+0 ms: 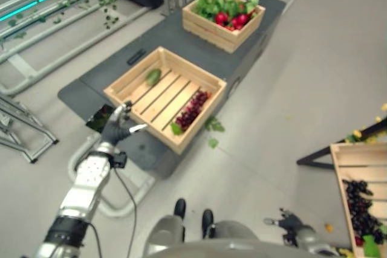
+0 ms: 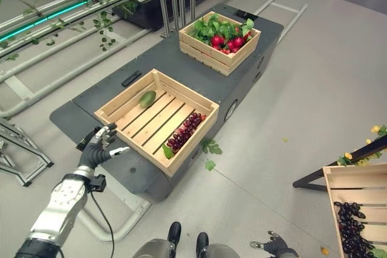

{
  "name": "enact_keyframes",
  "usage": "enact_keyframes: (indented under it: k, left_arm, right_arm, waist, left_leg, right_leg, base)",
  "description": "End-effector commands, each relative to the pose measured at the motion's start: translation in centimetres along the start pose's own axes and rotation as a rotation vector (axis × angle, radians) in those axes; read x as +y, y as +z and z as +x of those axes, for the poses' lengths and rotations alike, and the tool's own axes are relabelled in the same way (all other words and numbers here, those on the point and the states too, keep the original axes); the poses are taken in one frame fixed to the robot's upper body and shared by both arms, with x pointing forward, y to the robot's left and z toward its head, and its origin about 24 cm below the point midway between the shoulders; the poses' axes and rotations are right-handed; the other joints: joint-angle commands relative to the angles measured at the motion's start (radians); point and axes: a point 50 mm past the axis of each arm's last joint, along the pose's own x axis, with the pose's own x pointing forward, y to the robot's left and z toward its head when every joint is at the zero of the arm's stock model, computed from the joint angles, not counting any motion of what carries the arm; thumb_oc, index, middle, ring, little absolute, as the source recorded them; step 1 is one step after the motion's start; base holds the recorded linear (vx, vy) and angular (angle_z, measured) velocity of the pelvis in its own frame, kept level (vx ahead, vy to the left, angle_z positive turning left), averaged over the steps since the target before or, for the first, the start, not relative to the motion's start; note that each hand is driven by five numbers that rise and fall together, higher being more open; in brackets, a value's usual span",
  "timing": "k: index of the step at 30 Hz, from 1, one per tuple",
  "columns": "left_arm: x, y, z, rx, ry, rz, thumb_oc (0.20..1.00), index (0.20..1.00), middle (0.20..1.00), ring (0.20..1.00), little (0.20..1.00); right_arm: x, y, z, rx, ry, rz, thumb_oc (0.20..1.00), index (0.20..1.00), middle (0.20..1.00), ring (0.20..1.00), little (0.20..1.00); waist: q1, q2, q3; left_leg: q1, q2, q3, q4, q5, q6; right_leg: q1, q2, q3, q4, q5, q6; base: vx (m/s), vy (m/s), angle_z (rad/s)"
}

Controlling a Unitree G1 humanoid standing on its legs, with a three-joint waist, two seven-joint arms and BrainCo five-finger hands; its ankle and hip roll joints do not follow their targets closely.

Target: Pick up the fruits from the basket on one side to the basket on the other side

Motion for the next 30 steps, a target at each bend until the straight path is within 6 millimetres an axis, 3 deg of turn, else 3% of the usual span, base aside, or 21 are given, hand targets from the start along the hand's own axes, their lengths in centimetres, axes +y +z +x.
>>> enact_keyframes:
  k: [1, 4, 5, 6, 7, 9, 10, 12, 14, 16, 17, 18, 25, 30]
  left_arm:
    - [1.0, 2.9, 0.3, -0.156, 0.061, -0.028, 1.000, 1.000, 1.000, 1.000, 1.000]
    - [1.5, 3.1, 0.1, -0.159, 0.078, -0.021, 1.000, 1.000, 1.000, 1.000, 1.000]
    - [1.7, 3.3, 0.1, -0.165, 0.080, -0.014, 1.000, 1.000, 1.000, 1.000, 1.000]
    - [1.6, 3.8, 0.4, -0.180, 0.071, -0.001, 1.000, 1.000, 1.000, 1.000, 1.000]
    - [1.4, 4.0, 0.7, -0.191, 0.068, -0.010, 1.000, 1.000, 1.000, 1.000, 1.000]
    - [1.2, 4.0, 0.9, -0.194, 0.069, -0.032, 1.000, 1.000, 1.000, 1.000, 1.000]
    - [1.0, 4.1, 1.0, -0.196, 0.064, -0.031, 1.000, 1.000, 1.000, 1.000, 1.000]
    - [0.9, 4.5, 1.2, -0.212, 0.057, -0.022, 1.000, 1.000, 1.000, 1.000, 1.000]
    - [0.7, 4.2, 1.1, -0.199, 0.048, -0.016, 1.000, 1.000, 1.000, 1.000, 1.000]
    - [0.7, 3.9, 1.1, -0.187, 0.052, -0.013, 1.000, 1.000, 1.000, 1.000, 1.000]
    - [0.7, 3.3, 1.0, -0.161, 0.053, -0.010, 1.000, 1.000, 1.000, 1.000, 1.000]
    - [0.6, 3.3, 1.0, -0.154, 0.044, -0.004, 1.000, 1.000, 1.000, 1.000, 1.000]
    - [0.4, 1.3, 0.1, -0.080, 0.058, -0.068, 1.000, 1.000, 1.000, 1.000, 1.000]
    - [0.4, -0.2, -0.4, -0.012, 0.079, -0.106, 1.000, 1.000, 1.000, 1.000, 1.000]
  right_arm:
    - [-0.2, 0.7, 0.1, -0.030, 0.006, -0.061, 1.000, 1.000, 1.000, 1.000, 1.000]
    - [0.4, 1.3, 0.1, -0.050, 0.021, -0.060, 1.000, 1.000, 1.000, 1.000, 1.000]
    - [0.5, 1.9, 0.2, -0.071, 0.027, -0.057, 1.000, 1.000, 1.000, 1.000, 1.000]
    - [0.5, 2.7, 0.2, -0.102, 0.022, -0.036, 1.000, 1.000, 1.000, 1.000, 1.000]
    - [0.3, 3.0, 0.2, -0.116, 0.013, -0.026, 1.000, 1.000, 1.000, 1.000, 1.000]
    - [0.2, 3.0, 0.2, -0.116, 0.005, -0.016, 1.000, 1.000, 1.000, 1.000, 1.000]
    - [0.1, 2.8, 0.2, -0.110, -0.003, -0.011, 1.000, 1.000, 1.000, 1.000, 1.000]
    - [-0.3, 2.7, 0.1, -0.108, -0.017, -0.005, 1.000, 1.000, 1.000, 1.000, 1.000]
    - [-0.4, 2.4, 0.1, -0.092, -0.023, -0.005, 1.000, 1.000, 1.000, 1.000, 1.000]
    - [-0.4, 2.3, 0.1, -0.084, -0.022, -0.002, 1.000, 1.000, 1.000, 1.000, 1.000]
    - [-0.4, 1.8, 0.1, -0.066, -0.019, -0.008, 1.000, 1.000, 1.000, 1.000, 1.000]
    - [-0.3, 1.1, 0.0, -0.051, -0.017, 0.001, 1.000, 1.000, 1.000, 1.000, 1.000]
    - [-1.2, -0.8, -0.3, 0.007, -0.033, -0.011, 1.000, 1.000, 1.000, 1.000, 1.000]
    - [-1.8, -1.5, -0.5, 0.029, -0.051, -0.007, 1.000, 1.000, 1.000, 1.000, 1.000]
  waist:
    - [-0.017, -0.006, -0.066]
    - [-0.008, -0.024, -0.062]
    - [-0.010, -0.024, -0.051]
    - [-0.019, -0.008, -0.034]
    - [-0.034, 0.009, -0.026]
    - [-0.053, 0.025, -0.020]
    - [-0.067, 0.022, -0.018]
    - [-0.098, 0.024, -0.008]
    - [-0.101, 0.024, -0.003]
    - [-0.100, 0.019, -0.004]
    - [-0.092, -0.004, -0.021]
    - [-0.102, -0.010, -0.038]
    - [-0.101, 0.019, -0.087]
    - [-0.103, 0.036, -0.093]
  left_leg:
    - [-0.138, -0.071, 0.033, 0.009, 0.050, 0.016]
    - [-0.128, -0.058, 0.057, 0.032, 0.020, 0.024]
    - [-0.120, -0.045, 0.060, 0.035, 0.016, 0.023]
    - [-0.107, -0.024, 0.037, 0.041, 0.005, 0.019]
    - [-0.084, -0.015, 0.009, 0.033, -0.008, 0.008]
    - [-0.053, 0.003, -0.031, 0.016, -0.017, -0.008]
    - [-0.044, -0.004, -0.048, 0.020, -0.027, -0.013]
    - [-0.022, -0.017, -0.092, 0.031, -0.050, -0.013]
    - [0.006, -0.005, -0.107, 0.030, -0.069, -0.020]
    - [0.020, -0.005, -0.107, 0.023, -0.074, -0.023]
    - [0.034, -0.014, -0.098, 0.002, -0.079, -0.020]
    - [0.035, -0.010, -0.110, -0.009, -0.079, -0.024]
    - [0.068, 0.066, -0.130, -0.053, -0.066, -0.079]
    - [0.054, 0.100, -0.124, -0.043, -0.051, -0.105]
  right_leg:
    - [0.099, -0.009, 0.046, -0.179, 0.025, 0.134]
    - [0.083, -0.009, 0.035, -0.073, 0.008, 0.146]
    - [0.043, 0.000, 0.026, 0.002, 0.001, 0.169]
    - [-0.039, -0.026, 0.025, 0.102, -0.006, 0.226]
    - [-0.075, -0.098, 0.005, 0.070, 0.007, 0.236]
    - [-0.114, -0.187, -0.007, 0.005, 0.073, 0.233]
    - [-0.144, -0.222, 0.023, -0.038, 0.126, 0.241]
    - [-0.198, -0.251, 0.107, -0.101, 0.195, 0.258]
    - [-0.221, -0.277, 0.108, -0.111, 0.215, 0.273]
    - [-0.215, -0.277, 0.073, -0.108, 0.223, 0.275]
    - [-0.179, -0.256, -0.003, -0.110, 0.235, 0.272]
    - [-0.162, -0.240, 0.015, -0.103, 0.210, 0.266]
    - [-0.073, -0.196, -0.094, -0.139, 0.166, 0.238]
    - [-0.037, -0.157, -0.130, -0.158, 0.125, 0.211]
  base:
    - [0.11, 0.022, -0.31]
    - [0.05, -0.003, -0.28]
    - [-0.04, -0.027, -0.24]
    - [-0.02, -0.082, -0.26]
    - [0.01, -0.129, -0.08]
    - [0.10, -0.150, 0.38]
    - [0.16, -0.118, 0.87]
    - [0.17, -0.074, 0.62]
    - [0.13, -0.094, 0.44]
    - [0.08, -0.099, 0.40]
    - [0.10, -0.176, 0.30]
    - [0.16, -0.214, 0.60]
    - [0.09, -0.197, 0.32]
    - [0.03, -0.165, 0.17]
